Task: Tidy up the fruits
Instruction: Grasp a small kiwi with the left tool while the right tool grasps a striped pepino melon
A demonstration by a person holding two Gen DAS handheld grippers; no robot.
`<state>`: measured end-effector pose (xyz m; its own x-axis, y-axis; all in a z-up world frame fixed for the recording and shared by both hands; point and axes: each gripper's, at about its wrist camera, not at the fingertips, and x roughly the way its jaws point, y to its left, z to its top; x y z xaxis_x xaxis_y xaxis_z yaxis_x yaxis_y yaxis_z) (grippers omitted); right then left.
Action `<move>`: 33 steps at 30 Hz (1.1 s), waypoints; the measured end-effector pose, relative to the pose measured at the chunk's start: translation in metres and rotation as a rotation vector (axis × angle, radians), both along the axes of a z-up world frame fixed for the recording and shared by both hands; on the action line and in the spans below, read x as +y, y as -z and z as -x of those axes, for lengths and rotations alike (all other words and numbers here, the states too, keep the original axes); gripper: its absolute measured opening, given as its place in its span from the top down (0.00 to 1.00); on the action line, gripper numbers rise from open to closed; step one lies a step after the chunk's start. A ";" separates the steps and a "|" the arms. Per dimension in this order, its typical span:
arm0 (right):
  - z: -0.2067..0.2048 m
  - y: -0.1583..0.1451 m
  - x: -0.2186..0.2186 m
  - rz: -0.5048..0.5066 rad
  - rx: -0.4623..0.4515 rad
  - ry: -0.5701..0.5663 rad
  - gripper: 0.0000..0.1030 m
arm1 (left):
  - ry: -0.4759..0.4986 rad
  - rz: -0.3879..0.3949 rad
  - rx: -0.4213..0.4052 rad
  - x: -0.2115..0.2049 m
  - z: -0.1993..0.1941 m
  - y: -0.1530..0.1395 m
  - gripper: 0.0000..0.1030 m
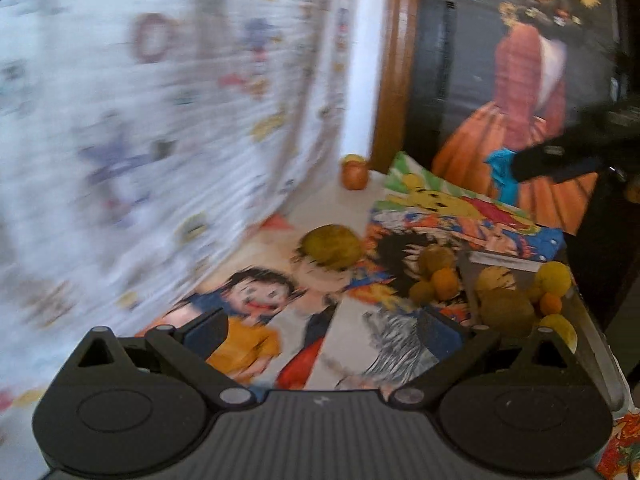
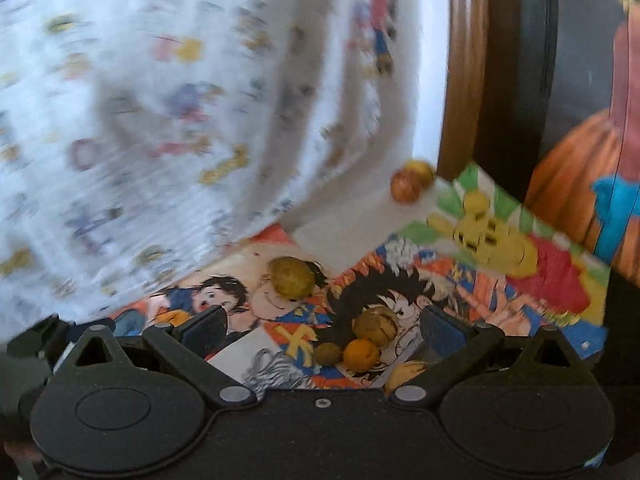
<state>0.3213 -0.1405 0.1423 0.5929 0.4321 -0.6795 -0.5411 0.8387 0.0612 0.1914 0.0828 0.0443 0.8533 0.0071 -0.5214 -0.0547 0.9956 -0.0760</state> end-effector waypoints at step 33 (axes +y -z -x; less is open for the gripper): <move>-0.151 0.142 0.008 -0.040 0.388 0.040 0.49 | 0.333 0.029 0.113 -0.056 -0.140 0.070 0.43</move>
<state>0.4719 -0.1326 0.0002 0.3116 0.4446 -0.8398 -0.4385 0.8513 0.2880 0.3314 0.0271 -0.0253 0.7430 -0.2781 -0.6088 0.2632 0.9577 -0.1162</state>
